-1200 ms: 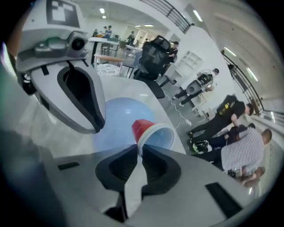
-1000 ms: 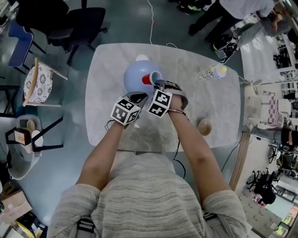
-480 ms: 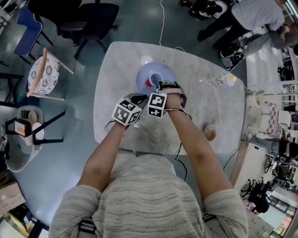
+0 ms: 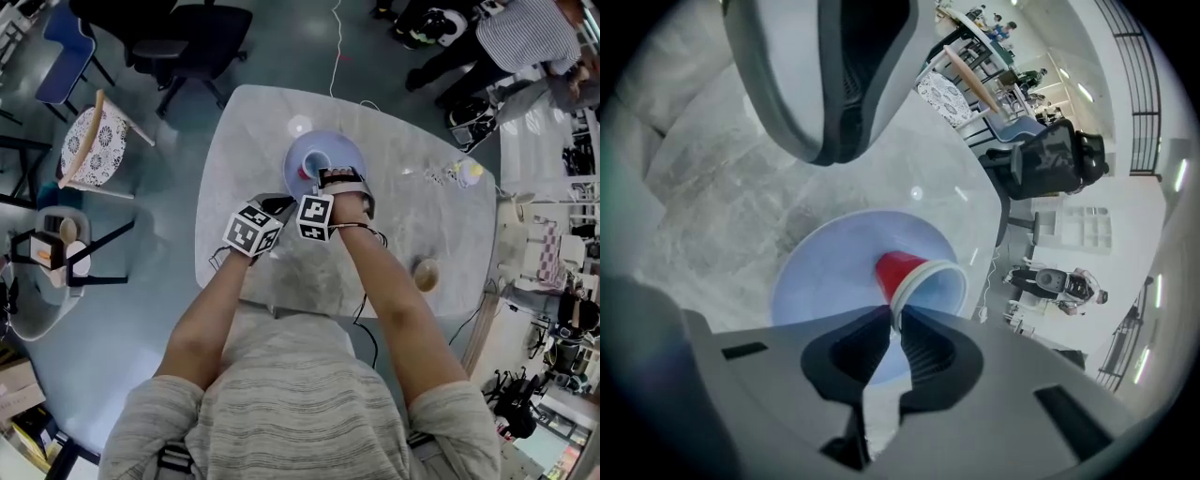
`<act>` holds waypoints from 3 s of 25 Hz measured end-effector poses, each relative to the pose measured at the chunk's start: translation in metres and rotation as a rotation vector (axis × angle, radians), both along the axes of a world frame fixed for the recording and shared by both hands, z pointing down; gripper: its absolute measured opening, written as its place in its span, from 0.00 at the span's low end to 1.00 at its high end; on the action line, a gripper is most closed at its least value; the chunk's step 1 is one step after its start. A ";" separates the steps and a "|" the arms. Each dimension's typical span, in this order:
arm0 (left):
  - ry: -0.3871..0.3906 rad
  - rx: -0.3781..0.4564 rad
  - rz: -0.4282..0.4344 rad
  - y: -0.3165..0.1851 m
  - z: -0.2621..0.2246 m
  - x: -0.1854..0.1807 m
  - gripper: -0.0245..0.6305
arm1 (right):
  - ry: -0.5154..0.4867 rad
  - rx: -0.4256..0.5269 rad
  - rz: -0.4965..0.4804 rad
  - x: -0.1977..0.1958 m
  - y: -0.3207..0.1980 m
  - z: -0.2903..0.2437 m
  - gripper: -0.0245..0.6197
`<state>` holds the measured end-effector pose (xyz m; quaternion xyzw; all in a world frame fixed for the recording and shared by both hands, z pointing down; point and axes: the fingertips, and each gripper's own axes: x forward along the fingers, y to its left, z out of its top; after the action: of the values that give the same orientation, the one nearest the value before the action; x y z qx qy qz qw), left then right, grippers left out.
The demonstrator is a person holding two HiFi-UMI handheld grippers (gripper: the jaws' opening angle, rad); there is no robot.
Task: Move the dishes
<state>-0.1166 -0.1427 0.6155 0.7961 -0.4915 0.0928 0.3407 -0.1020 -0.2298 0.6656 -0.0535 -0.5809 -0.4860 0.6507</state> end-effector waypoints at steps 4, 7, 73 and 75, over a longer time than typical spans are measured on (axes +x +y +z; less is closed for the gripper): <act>0.007 -0.003 0.008 0.002 0.002 0.001 0.07 | 0.003 0.000 0.001 -0.003 0.002 -0.001 0.12; 0.008 -0.002 0.012 0.000 0.002 0.003 0.07 | 0.011 0.005 -0.010 -0.003 0.001 -0.001 0.14; 0.086 0.035 0.542 -0.038 -0.026 0.317 0.07 | -0.739 -0.108 1.026 0.331 0.029 -0.045 0.08; 0.083 0.024 0.583 -0.036 -0.023 0.339 0.07 | -0.744 -0.113 1.072 0.355 0.034 -0.042 0.08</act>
<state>0.2227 -0.1784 0.5922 0.9108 -0.2288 0.1481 0.3100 0.2533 -0.1959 0.6238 0.3811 -0.7379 -0.0491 0.5548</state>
